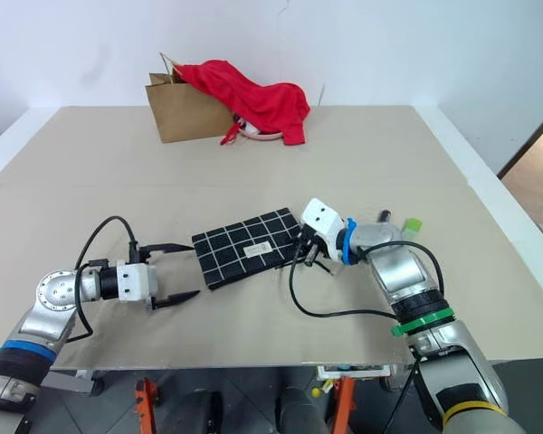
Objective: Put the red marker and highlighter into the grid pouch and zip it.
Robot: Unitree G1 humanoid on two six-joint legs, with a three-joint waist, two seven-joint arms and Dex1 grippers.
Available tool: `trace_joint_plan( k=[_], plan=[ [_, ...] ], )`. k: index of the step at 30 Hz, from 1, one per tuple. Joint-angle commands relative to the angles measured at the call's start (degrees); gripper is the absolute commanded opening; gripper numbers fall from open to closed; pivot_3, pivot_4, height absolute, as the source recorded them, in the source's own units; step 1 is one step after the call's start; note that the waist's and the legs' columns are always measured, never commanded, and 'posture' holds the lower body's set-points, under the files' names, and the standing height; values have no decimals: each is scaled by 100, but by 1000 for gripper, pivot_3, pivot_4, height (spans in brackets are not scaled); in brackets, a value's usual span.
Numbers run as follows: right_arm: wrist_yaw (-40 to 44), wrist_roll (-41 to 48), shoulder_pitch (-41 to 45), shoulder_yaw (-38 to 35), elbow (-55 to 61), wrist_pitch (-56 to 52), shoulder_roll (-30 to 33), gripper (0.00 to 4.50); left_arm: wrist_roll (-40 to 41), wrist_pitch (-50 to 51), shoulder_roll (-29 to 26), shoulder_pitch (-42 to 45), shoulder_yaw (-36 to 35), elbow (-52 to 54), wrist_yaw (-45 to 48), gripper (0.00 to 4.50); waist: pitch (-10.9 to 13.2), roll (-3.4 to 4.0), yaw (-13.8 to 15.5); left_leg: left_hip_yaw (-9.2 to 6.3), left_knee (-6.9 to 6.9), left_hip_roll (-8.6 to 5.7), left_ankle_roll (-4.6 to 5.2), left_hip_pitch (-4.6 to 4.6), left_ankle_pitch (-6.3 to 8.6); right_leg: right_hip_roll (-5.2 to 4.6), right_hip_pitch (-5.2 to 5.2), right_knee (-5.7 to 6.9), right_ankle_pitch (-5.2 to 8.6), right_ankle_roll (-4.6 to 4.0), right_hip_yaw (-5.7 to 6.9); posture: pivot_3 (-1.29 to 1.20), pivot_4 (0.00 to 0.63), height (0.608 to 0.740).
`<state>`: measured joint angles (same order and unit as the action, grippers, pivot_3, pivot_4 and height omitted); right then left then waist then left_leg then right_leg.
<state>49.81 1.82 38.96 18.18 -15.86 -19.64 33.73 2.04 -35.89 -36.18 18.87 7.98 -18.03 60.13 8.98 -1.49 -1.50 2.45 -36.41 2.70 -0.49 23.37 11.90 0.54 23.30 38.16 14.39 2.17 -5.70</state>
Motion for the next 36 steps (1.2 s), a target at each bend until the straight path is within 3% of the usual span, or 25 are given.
trace_joint_plan(
  k=[1, 8, 17, 18, 19, 27, 33, 36],
  plan=[
    [-41, -400, 55, 106, -234, 165, 43, 42, -623, 67, 203, 186, 465, 1, -189, 4500, -1, 0, 13, -1, -3, -1, 0, 0, 0, 0, -3, 0, 1, 5, 0, 0, 150, 740],
    [4, -441, 72, -37, -228, 149, -123, 42, -1062, 202, 530, 615, 680, -75, -748, 4500, -6, -7, 13, 14, -19, 1, 6, -3, -7, 1, -7, 0, -5, 23, -14, 0, 150, 740],
    [72, -424, 13, -102, -164, 106, -221, 42, -1337, 263, 523, 695, 741, -33, -1170, 4500, -6, -7, 13, 13, -16, 12, 8, -6, -7, 12, -4, 1, -14, 18, -12, 0, 150, 740],
    [74, -427, 16, -107, -176, 111, -227, 0, -1311, 291, 539, 713, 745, -35, -1182, 4011, -6, -7, 13, 13, -16, 12, 9, -7, -8, 12, -4, 1, -14, 18, -12, 0, 150, 740],
    [77, -427, 17, -112, -182, 114, -231, 0, -1300, 305, 545, 727, 755, -37, -1190, 3825, -6, -7, 13, 15, -16, 12, 9, -7, -9, 11, -3, 1, -13, 16, -13, 0, 150, 740],
    [96, -423, 7, -152, -187, 142, -235, 0, -1241, 443, 562, 793, 834, -47, -1149, 20, -6, -6, -1, 24, -10, 17, 9, -6, -9, 15, 5, 1, -15, 15, -14, 0, 150, 740],
    [177, -276, -78, -257, -58, 74, -267, 0, -1123, 589, 638, 782, 813, -10, -1157, 20, -7, -7, -1, 27, -9, 14, 9, -5, -8, 13, 5, 1, -14, 16, -21, 0, 150, 740],
    [-77, 186, 96, -796, -99, -390, -569, 0, -1008, 823, 691, 760, 818, 105, -1087, 20, -6, -7, -2, 26, -9, 12, 9, -4, -8, 12, 4, 1, -13, 16, -22, 0, 150, 740]
  ],
)
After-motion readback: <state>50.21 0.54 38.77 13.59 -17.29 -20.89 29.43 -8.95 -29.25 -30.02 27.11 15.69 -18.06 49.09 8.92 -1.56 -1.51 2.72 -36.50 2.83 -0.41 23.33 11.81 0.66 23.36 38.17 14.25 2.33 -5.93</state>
